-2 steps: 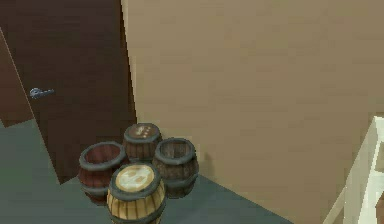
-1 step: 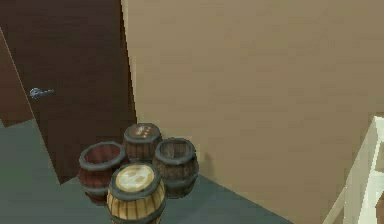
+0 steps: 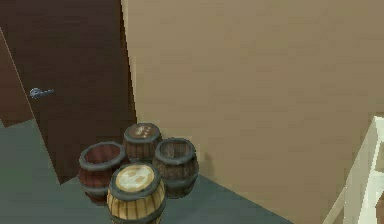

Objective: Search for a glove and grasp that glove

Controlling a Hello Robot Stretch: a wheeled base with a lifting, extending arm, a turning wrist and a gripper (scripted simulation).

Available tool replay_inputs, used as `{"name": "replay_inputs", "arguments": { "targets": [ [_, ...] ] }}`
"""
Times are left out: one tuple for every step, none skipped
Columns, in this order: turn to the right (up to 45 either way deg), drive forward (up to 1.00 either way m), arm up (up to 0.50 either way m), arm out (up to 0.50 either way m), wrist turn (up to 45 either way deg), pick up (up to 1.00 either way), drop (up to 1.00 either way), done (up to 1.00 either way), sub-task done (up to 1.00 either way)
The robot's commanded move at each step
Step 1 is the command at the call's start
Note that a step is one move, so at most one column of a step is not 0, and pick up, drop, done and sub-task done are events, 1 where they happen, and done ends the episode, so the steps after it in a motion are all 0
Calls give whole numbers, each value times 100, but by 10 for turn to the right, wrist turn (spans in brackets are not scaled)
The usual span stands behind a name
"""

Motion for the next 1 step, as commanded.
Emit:
{"name": "replay_inputs", "arguments": {
  "targets": [
    [0, 0, 0, 0, 0, 0, 0, 100, 0]
  ]
}}
